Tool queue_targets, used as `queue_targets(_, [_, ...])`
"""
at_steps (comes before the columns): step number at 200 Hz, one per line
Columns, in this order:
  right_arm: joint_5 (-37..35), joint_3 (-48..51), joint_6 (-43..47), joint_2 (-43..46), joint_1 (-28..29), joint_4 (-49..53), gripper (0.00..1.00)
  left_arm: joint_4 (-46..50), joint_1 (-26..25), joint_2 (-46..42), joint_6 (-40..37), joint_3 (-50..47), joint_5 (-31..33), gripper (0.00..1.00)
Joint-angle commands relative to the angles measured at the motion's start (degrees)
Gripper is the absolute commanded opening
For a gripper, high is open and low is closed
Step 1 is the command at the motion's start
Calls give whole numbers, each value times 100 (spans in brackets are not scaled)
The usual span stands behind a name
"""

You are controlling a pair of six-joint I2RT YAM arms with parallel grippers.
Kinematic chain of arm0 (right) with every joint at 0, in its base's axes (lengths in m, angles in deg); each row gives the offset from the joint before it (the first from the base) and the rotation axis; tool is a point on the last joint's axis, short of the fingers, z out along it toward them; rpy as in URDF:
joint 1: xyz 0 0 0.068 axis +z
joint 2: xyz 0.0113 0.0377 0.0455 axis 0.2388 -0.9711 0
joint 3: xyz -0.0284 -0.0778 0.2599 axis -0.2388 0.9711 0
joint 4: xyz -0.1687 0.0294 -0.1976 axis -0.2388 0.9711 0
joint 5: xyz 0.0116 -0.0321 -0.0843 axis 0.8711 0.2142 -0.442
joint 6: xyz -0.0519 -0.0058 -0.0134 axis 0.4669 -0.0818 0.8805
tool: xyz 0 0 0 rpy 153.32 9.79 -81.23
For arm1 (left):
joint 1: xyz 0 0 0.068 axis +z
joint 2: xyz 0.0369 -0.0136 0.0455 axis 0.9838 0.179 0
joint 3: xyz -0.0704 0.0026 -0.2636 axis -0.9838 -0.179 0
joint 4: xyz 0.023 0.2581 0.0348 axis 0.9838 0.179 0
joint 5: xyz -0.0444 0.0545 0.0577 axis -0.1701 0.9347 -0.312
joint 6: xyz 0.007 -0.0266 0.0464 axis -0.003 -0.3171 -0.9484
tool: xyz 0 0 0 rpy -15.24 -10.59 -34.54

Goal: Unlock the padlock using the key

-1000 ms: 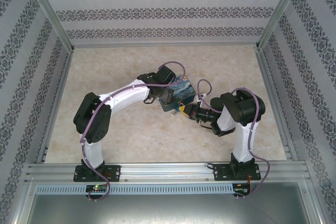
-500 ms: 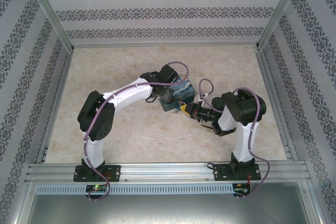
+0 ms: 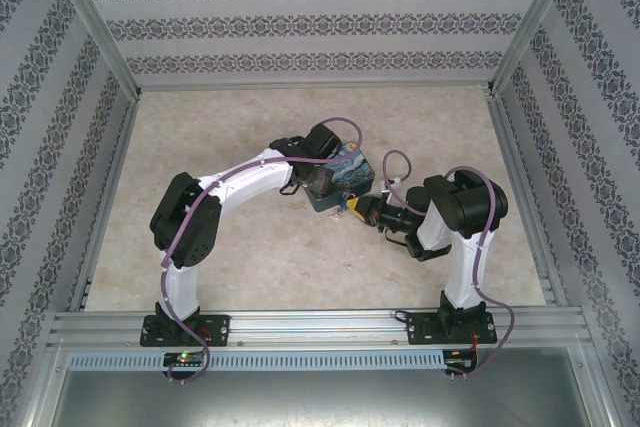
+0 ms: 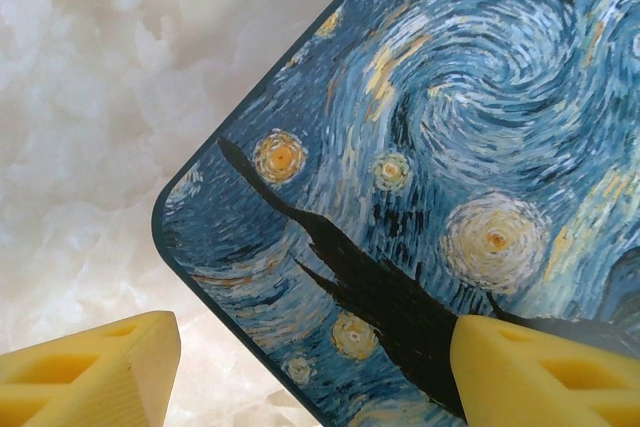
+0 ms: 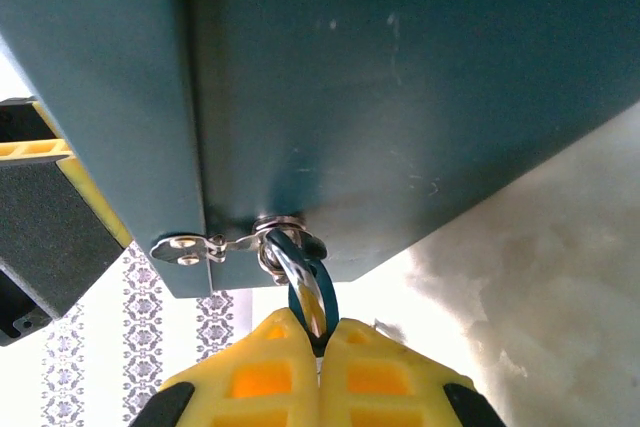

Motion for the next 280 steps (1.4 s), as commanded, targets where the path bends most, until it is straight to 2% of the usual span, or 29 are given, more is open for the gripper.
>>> queue_targets(1, [-700,389,184,-276,-173,1055,0,891,46,521,-230,-293,253,72])
queue_targets(100, [-1746,496,523,1096,129,3074,0,864,44,583,-274,-325,130,71])
queue_targets(192, [-1561,337,-2,1551,40,2915,0,881,20,728,-315,-330,139,70])
queue_targets(280, [-1368,154,-386,1761,-342,2756,0,875,11,863,-343,-368,86,67])
